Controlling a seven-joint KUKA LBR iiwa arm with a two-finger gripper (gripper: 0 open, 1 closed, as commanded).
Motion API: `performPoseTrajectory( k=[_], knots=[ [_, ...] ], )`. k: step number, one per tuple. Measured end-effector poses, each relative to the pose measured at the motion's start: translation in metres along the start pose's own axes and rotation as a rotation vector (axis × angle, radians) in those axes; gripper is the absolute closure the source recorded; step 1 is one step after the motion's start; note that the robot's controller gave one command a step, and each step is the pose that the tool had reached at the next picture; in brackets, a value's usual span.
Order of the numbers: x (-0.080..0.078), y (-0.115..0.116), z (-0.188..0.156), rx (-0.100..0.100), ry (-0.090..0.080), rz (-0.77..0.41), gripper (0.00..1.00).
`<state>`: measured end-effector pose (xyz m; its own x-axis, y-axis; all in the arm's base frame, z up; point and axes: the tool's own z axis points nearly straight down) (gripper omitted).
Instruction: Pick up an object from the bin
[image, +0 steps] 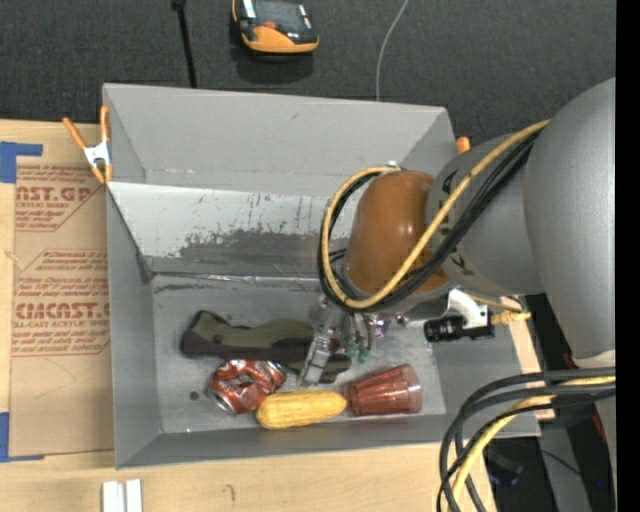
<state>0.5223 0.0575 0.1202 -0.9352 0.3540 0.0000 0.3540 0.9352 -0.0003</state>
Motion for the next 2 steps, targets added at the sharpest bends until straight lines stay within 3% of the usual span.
performPoseTrajectory(
  k=[1, 2],
  knots=[
    [0.017, -0.007, 0.038, -0.003, -0.002, 0.199, 0.00],
    [0.006, 0.002, 0.051, 0.000, 0.001, 0.292, 1.00]
  ],
)
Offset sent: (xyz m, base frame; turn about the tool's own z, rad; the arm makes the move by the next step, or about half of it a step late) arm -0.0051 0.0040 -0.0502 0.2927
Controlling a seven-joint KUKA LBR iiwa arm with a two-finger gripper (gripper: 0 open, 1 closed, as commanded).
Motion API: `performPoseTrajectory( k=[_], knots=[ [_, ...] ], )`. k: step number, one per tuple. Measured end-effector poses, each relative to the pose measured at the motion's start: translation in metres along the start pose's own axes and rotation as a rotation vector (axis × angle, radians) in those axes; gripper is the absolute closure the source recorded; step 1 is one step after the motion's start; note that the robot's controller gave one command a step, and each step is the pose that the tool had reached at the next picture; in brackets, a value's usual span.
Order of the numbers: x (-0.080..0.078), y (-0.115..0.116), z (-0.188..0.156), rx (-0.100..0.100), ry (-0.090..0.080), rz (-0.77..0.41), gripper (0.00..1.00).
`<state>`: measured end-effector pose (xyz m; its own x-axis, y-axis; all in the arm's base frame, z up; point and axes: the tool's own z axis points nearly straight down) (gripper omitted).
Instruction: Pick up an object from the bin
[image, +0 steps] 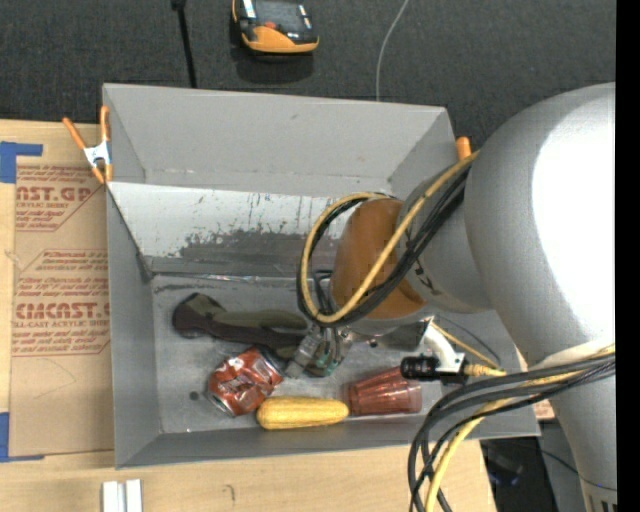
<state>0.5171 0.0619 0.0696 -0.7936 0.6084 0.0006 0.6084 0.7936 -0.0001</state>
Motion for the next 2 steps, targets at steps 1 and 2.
performPoseTrajectory(
  k=[1, 2],
  knots=[
    [0.0000, -0.0001, 0.0001, 0.000, 0.000, 0.000, 1.00],
    [0.0001, -0.0001, -0.0001, 0.000, 0.000, 0.000, 1.00]
  ],
)
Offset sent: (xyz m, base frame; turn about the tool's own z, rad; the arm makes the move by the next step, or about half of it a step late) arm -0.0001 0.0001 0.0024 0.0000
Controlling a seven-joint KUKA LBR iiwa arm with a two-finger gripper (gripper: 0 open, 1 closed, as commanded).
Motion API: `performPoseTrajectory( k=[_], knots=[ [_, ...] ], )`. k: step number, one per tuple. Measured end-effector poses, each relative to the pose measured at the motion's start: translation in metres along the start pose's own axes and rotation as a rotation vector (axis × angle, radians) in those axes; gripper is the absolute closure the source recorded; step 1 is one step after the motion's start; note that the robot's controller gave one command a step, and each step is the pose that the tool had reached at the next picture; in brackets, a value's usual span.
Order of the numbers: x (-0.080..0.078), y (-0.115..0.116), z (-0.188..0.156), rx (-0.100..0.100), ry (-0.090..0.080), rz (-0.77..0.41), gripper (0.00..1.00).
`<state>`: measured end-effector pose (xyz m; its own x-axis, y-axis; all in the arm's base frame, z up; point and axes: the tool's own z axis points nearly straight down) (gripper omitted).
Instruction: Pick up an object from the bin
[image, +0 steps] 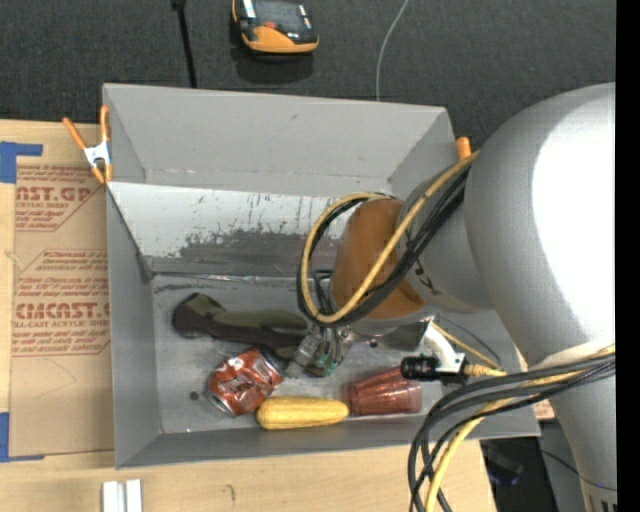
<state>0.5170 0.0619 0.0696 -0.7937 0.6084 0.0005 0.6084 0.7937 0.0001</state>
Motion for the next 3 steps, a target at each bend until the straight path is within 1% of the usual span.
performPoseTrajectory(
  k=[1, 2, 3],
  knots=[
    [0.001, -0.001, -0.004, 0.004, 0.005, 0.000, 1.00],
    [0.003, -0.003, -0.025, 0.009, 0.009, 0.000, 1.00],
    [0.001, -0.001, -0.047, 0.003, 0.003, 0.000, 1.00]
  ],
)
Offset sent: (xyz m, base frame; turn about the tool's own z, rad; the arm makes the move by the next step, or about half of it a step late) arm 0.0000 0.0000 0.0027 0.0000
